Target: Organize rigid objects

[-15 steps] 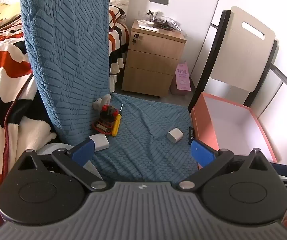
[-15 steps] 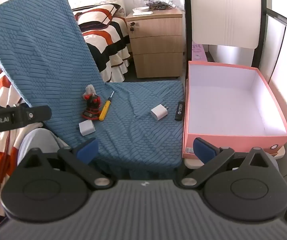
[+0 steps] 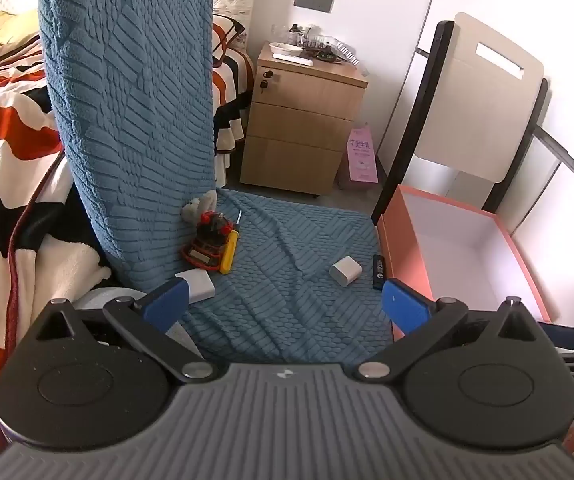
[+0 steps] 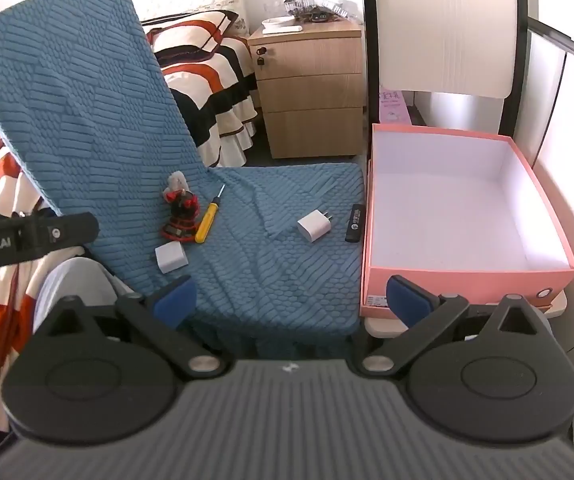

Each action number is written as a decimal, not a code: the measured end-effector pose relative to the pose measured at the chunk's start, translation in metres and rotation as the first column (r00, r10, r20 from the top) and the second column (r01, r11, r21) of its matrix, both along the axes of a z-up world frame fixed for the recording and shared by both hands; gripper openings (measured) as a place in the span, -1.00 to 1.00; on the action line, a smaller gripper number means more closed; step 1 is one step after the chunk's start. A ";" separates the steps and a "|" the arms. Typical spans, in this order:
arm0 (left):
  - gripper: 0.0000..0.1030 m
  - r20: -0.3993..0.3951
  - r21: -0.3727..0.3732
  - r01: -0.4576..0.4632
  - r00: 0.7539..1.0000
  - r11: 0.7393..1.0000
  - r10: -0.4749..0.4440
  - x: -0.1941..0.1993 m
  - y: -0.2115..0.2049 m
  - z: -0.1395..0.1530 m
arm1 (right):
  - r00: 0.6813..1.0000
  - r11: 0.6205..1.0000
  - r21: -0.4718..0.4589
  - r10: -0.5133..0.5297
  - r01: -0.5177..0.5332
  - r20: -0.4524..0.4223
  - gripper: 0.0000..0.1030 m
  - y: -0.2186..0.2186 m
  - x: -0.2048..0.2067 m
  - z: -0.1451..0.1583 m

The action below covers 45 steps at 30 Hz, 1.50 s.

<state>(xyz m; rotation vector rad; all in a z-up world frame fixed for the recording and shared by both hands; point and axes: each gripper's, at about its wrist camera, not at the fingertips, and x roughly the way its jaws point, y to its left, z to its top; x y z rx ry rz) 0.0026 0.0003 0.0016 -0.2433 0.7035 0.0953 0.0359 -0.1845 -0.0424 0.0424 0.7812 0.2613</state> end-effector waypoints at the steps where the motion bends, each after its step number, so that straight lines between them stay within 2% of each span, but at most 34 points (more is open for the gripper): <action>1: 1.00 0.003 0.006 0.008 1.000 1.000 -0.008 -0.007 -0.004 0.003 | 1.000 1.000 -0.001 0.000 0.000 0.002 1.00 0.000 0.000 0.000; 16: 1.00 0.004 0.031 -0.006 1.000 0.999 0.006 -0.014 -0.010 0.004 | 1.000 1.000 -0.006 0.011 -0.012 -0.014 1.00 0.001 -0.004 0.000; 22: 1.00 0.014 -0.001 0.007 1.000 1.000 -0.007 -0.018 -0.006 0.003 | 0.999 1.000 0.019 0.020 -0.019 -0.025 1.00 -0.002 -0.007 -0.002; 29: 1.00 0.021 0.021 0.016 1.000 1.000 -0.016 -0.024 -0.012 0.000 | 0.999 1.000 0.019 0.018 -0.017 -0.028 1.00 -0.003 -0.013 -0.003; 32: 1.00 0.038 -0.013 0.036 0.999 0.999 -0.035 -0.028 -0.011 -0.002 | 0.999 1.000 0.014 0.018 -0.018 -0.029 1.00 -0.004 -0.013 -0.003; 36: 1.00 0.032 0.024 0.038 0.999 0.999 -0.039 -0.030 -0.016 -0.003 | 1.000 1.000 0.004 0.007 -0.007 -0.017 1.00 -0.005 -0.015 -0.003; 45: 1.00 0.034 0.015 0.040 0.999 0.999 -0.041 -0.033 -0.017 -0.004 | 0.998 0.999 0.035 0.001 0.002 -0.070 1.00 -0.010 -0.015 -0.015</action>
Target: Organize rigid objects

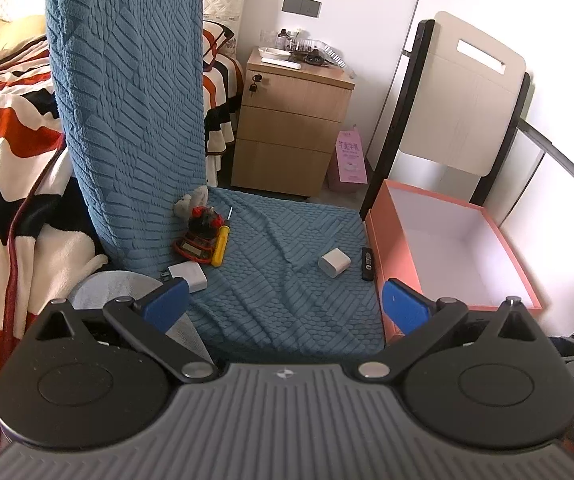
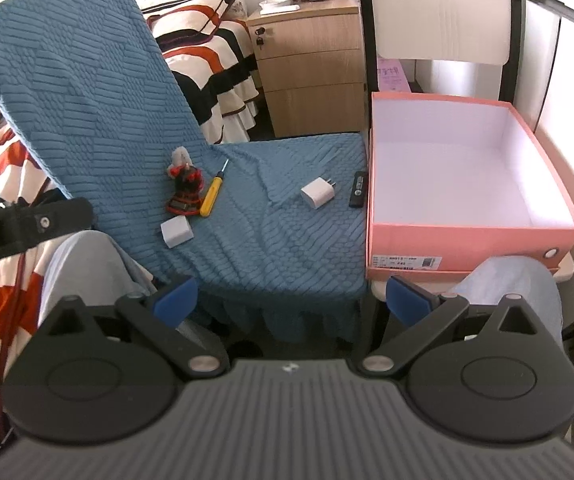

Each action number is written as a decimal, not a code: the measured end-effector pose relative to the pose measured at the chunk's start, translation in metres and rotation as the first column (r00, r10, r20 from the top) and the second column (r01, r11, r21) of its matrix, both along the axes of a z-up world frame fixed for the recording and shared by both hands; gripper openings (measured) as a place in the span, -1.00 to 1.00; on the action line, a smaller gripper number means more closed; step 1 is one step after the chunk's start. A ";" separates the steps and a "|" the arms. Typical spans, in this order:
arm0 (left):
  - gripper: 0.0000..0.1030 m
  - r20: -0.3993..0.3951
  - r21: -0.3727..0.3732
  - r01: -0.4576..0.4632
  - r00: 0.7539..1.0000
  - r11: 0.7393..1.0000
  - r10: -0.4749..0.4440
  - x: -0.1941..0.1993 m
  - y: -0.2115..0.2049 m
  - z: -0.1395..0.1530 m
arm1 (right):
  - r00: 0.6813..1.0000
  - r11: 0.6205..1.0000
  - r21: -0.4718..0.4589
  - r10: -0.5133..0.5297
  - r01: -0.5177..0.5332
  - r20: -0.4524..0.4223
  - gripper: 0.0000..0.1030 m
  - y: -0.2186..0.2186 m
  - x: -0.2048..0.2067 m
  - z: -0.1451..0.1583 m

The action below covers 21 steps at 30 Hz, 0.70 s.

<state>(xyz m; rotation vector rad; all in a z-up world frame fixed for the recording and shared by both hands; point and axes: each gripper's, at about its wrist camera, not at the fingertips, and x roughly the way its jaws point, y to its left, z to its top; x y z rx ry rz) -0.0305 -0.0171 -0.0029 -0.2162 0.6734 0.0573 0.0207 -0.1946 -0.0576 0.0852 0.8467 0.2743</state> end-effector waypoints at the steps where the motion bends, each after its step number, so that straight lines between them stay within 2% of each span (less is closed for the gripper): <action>1: 1.00 0.000 -0.001 0.003 1.000 1.000 -0.003 0.000 0.000 0.000 | 1.000 1.000 -0.002 0.001 -0.001 0.001 1.00 0.000 0.000 0.000; 10: 1.00 -0.006 -0.012 0.009 1.000 1.000 -0.009 0.002 0.002 -0.002 | 1.000 1.000 -0.017 0.000 0.000 0.003 1.00 0.000 0.000 0.000; 15: 1.00 0.021 0.000 0.013 1.000 1.000 -0.013 0.000 0.002 -0.001 | 1.000 1.000 -0.018 0.001 0.000 0.007 1.00 0.002 0.003 -0.001; 21: 1.00 0.018 -0.003 -0.014 1.000 1.000 0.014 0.001 0.005 -0.005 | 1.000 1.000 -0.020 0.010 -0.010 0.003 1.00 0.004 0.002 -0.004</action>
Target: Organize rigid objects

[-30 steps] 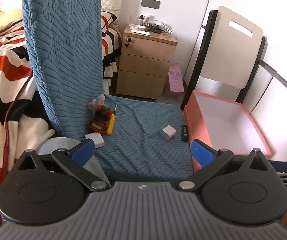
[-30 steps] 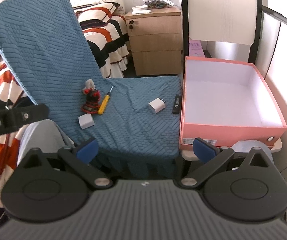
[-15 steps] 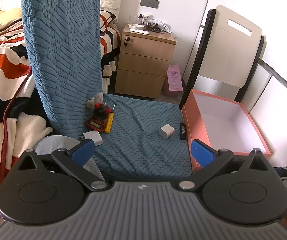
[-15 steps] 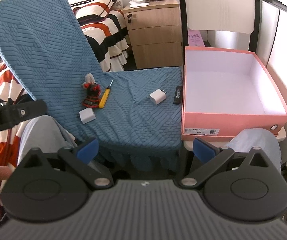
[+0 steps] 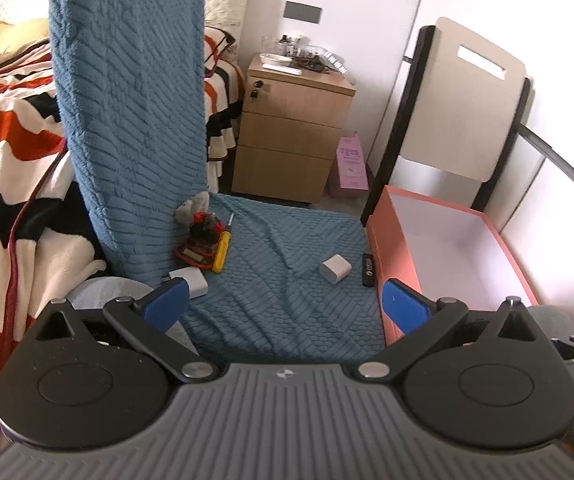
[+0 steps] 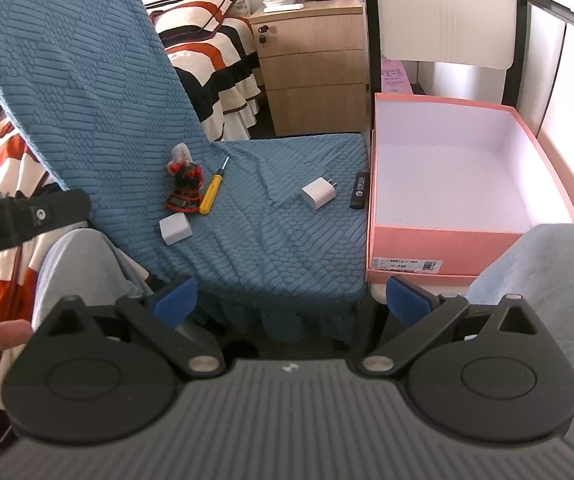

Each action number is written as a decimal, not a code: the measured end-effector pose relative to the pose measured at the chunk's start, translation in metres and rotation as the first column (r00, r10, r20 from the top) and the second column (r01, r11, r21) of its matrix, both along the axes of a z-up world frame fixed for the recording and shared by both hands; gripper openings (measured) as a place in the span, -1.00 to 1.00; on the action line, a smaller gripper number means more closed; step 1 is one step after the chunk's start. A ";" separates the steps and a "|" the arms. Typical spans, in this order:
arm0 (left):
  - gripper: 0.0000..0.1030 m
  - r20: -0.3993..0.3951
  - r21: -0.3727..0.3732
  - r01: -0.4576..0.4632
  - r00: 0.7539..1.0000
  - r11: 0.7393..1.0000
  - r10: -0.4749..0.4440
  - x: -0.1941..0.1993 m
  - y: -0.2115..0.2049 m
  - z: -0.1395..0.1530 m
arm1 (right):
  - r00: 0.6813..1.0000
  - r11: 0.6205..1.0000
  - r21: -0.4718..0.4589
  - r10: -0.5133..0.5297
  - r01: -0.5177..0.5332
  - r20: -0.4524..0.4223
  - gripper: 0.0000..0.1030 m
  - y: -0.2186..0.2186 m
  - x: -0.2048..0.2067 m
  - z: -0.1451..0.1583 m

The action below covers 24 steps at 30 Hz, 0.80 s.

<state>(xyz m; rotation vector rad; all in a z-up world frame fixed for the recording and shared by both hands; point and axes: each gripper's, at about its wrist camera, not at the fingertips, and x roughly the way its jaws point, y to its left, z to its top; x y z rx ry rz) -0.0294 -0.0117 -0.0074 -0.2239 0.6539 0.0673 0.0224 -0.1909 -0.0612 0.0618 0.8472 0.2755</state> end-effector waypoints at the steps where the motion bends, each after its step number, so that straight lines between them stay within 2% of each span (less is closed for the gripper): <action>1: 1.00 -0.002 -0.002 -0.001 1.000 1.000 0.001 0.000 0.000 0.000 | 1.000 1.000 0.001 -0.002 0.002 -0.003 1.00 0.000 0.000 -0.001; 24: 1.00 -0.052 -0.024 -0.005 0.999 1.000 0.003 0.021 0.007 -0.021 | 0.999 1.000 0.006 0.000 0.000 -0.052 1.00 0.006 0.018 -0.016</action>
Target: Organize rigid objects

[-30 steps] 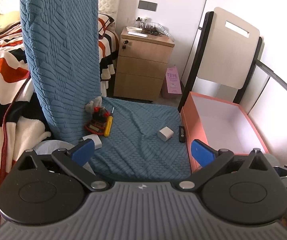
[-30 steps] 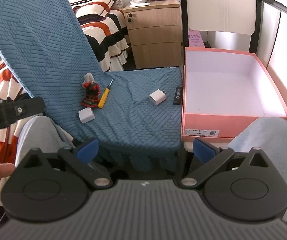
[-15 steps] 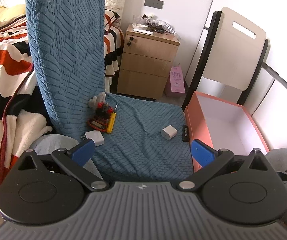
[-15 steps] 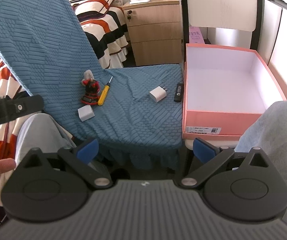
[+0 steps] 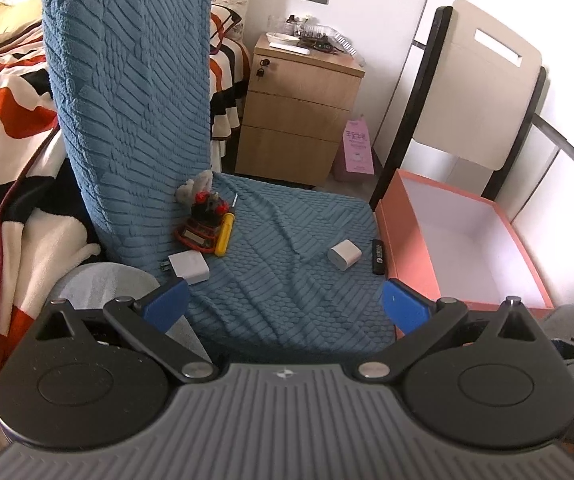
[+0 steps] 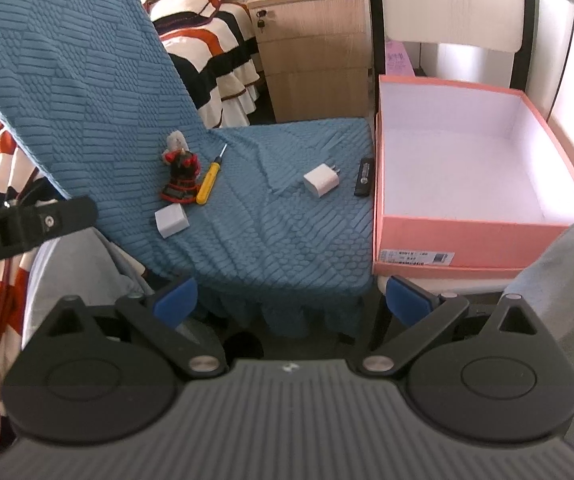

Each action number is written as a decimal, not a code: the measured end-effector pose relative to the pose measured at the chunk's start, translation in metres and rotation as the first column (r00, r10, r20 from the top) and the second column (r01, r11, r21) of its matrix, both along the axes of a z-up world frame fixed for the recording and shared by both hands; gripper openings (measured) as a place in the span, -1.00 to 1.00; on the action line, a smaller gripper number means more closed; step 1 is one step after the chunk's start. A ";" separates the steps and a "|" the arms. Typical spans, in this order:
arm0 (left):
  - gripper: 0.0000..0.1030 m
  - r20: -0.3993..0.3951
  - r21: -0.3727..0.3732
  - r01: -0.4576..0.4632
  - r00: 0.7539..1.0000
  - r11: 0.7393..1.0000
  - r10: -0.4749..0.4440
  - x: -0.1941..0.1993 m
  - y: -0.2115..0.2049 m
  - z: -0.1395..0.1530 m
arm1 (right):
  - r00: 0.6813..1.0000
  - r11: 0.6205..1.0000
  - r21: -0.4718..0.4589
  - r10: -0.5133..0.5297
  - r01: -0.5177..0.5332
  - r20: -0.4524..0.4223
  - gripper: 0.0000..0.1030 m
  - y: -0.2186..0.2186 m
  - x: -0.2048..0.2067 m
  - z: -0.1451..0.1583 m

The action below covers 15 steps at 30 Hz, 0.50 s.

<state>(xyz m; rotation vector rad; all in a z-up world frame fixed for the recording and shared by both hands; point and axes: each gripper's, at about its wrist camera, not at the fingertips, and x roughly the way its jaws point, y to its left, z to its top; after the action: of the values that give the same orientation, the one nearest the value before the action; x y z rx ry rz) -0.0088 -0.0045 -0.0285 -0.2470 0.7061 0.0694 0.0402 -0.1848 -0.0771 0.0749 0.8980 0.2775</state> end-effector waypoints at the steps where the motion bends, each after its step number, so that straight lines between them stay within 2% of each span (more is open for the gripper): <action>1: 1.00 0.002 -0.012 -0.001 1.000 1.000 0.001 0.001 0.002 -0.001 | 1.000 1.000 0.000 0.000 0.000 -0.002 1.00 0.000 0.000 -0.001; 5: 1.00 0.004 -0.051 0.006 1.000 0.999 -0.006 0.007 0.010 -0.005 | 1.000 1.000 -0.008 0.002 -0.003 -0.006 0.99 0.003 0.005 -0.005; 15: 1.00 -0.011 -0.034 0.012 1.000 0.999 -0.012 0.039 0.017 -0.023 | 1.000 1.000 -0.001 -0.003 0.003 -0.013 0.99 0.006 0.028 -0.023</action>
<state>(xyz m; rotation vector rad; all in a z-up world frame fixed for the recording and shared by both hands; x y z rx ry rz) 0.0297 0.0128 -0.0513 -0.2747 0.7202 0.0478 0.0685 -0.1787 -0.0998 0.0775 0.9110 0.2738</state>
